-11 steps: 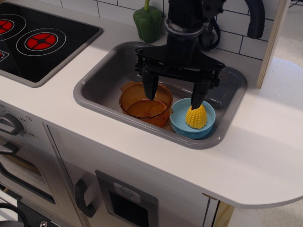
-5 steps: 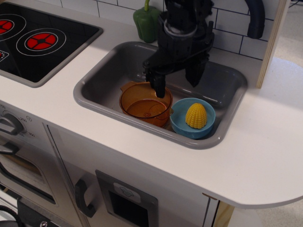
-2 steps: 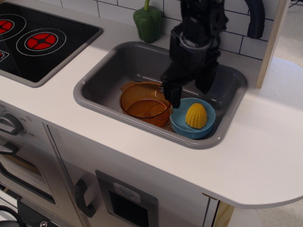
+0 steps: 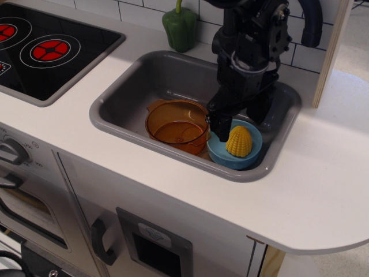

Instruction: Take corn out of bowl sink

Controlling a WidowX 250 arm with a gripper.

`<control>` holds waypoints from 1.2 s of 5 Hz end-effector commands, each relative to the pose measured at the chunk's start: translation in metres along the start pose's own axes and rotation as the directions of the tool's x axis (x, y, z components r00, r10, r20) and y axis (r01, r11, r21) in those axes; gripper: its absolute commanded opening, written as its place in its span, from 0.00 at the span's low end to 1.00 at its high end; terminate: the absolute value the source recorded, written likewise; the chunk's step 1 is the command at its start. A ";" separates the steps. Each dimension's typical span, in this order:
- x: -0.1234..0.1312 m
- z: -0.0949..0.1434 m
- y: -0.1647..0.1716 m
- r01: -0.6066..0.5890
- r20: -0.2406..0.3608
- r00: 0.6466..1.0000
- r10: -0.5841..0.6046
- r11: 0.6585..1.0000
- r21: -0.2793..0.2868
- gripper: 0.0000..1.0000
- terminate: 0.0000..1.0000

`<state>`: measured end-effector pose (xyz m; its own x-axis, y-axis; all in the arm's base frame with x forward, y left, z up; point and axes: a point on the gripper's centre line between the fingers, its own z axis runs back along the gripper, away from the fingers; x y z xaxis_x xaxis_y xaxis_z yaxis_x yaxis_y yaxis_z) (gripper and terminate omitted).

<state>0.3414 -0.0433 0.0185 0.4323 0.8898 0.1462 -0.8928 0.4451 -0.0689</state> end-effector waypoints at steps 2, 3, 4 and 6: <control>-0.002 0.005 0.005 -0.007 0.033 0.999 0.008 0.999 -0.034 1.00 0.00; -0.002 0.002 0.005 -0.011 0.036 0.999 0.012 0.999 -0.031 1.00 0.00; -0.002 0.003 0.006 -0.016 0.036 0.999 0.017 0.999 -0.035 1.00 0.00; -0.003 -0.002 0.002 -0.025 0.050 0.998 0.026 0.999 -0.024 1.00 0.00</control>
<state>0.3316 -0.0458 0.0009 0.4068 0.8955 0.1809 -0.9059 0.4210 -0.0470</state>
